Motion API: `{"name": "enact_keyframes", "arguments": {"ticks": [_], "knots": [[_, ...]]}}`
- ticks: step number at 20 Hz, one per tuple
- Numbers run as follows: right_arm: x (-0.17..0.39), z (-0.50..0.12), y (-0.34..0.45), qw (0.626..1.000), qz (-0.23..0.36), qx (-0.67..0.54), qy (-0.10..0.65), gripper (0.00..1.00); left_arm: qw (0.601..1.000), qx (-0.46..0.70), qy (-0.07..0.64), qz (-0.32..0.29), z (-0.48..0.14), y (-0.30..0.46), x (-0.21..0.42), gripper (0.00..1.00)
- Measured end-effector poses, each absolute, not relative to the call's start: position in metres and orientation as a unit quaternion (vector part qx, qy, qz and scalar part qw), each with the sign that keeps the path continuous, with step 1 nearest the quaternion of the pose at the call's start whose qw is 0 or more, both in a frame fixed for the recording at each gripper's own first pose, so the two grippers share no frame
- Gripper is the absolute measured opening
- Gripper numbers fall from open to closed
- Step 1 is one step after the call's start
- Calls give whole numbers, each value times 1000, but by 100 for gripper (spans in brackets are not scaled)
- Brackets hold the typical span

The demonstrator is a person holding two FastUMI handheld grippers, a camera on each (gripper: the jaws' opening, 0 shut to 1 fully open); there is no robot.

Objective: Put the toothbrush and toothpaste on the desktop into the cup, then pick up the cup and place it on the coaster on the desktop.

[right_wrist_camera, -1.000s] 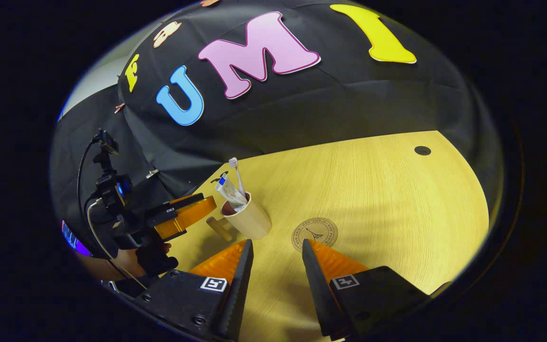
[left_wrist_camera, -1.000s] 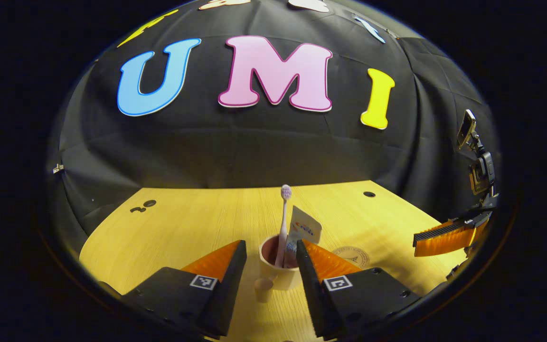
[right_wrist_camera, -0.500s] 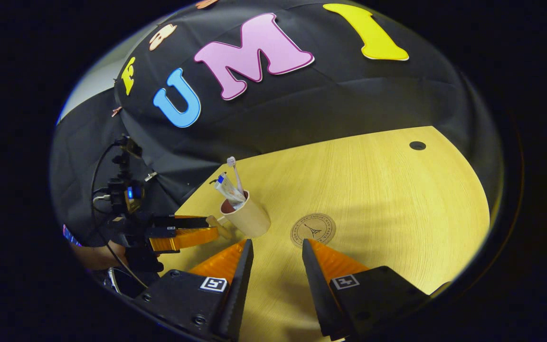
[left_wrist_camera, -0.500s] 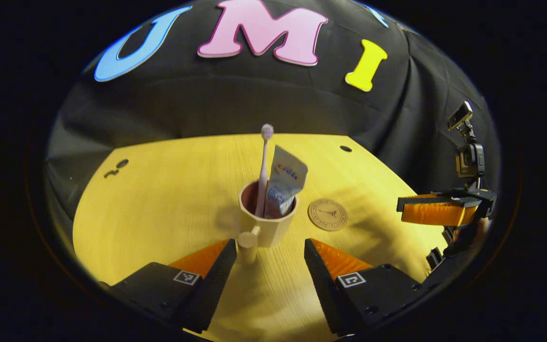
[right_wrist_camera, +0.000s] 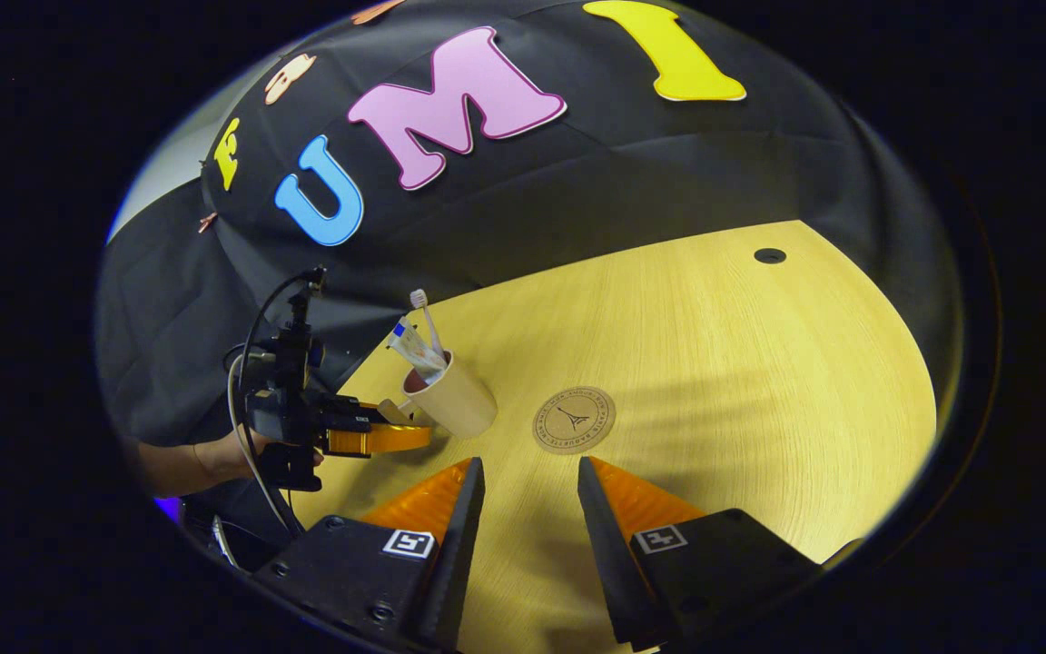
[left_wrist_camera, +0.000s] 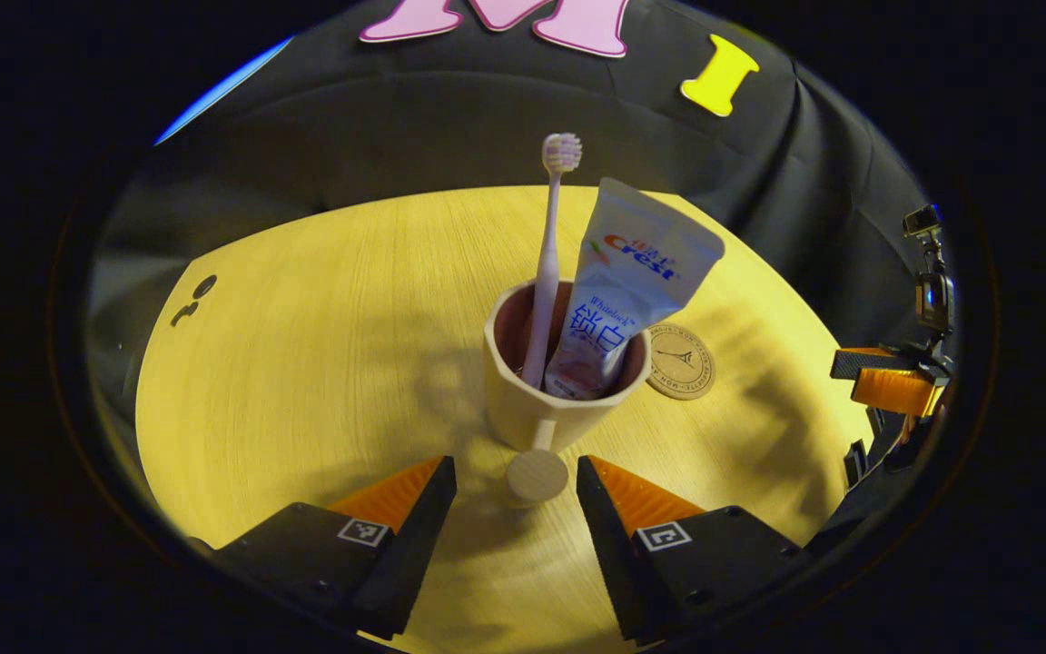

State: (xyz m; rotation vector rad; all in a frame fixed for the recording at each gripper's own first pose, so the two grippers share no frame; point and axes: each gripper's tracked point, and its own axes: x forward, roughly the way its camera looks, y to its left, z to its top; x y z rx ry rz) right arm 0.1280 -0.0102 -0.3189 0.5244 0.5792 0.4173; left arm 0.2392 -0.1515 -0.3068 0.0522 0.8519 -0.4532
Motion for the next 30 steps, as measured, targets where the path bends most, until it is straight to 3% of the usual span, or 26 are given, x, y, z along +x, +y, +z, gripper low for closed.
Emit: {"name": "enact_keyframes", "arguments": {"ticks": [4, 5, 6, 8, 9, 10, 11, 12, 13, 14, 20, 21, 22, 30], "knots": [[125, -325, -13, 901, 197, 260, 286, 64, 871, 46, 430, -233, -315, -160, 249, 72], [126, -326, -14, 901, 196, 262, 286, 64, 867, 50, 434, -240, -319, -163, 249, 63], [126, -326, -14, 899, 195, 267, 286, 64, 863, 53, 438, -246, -320, -165, 249, 65], [126, -325, -14, 898, 194, 272, 286, 64, 859, 55, 439, -257, -321, -169, 249, 55], [126, -326, -14, 898, 194, 272, 286, 64, 858, 56, 440, -260, -321, -170, 248, 44], [126, -327, -14, 897, 193, 273, 288, 64, 856, 59, 443, -260, -324, -170, 249, 49], [125, -327, -15, 897, 192, 273, 288, 64, 856, 64, 442, -260, -319, -167, 249, 32], [123, -326, -15, 897, 193, 275, 288, 64, 852, 72, 445, -265, -322, -169, 250, 34], [123, -326, -15, 897, 193, 275, 288, 64, 851, 79, 445, -268, -323, -169, 250, 26], [125, -327, -13, 897, 193, 274, 289, 64, 851, 82, 444, -269, -322, -169, 253, 30], [125, -328, -6, 894, 196, 275, 294, 64, 864, 84, 423, -260, -318, -170, 257, 23], [124, -328, -6, 894, 196, 275, 294, 64, 865, 87, 421, -261, -318, -170, 256, 17], [125, -328, -5, 895, 195, 275, 294, 64, 866, 88, 417, -263, -317, -170, 255, 21], [125, -331, -6, 894, 191, 278, 295, 64, 874, 97, 385, -280, -294, -178, 244, 20]]}}
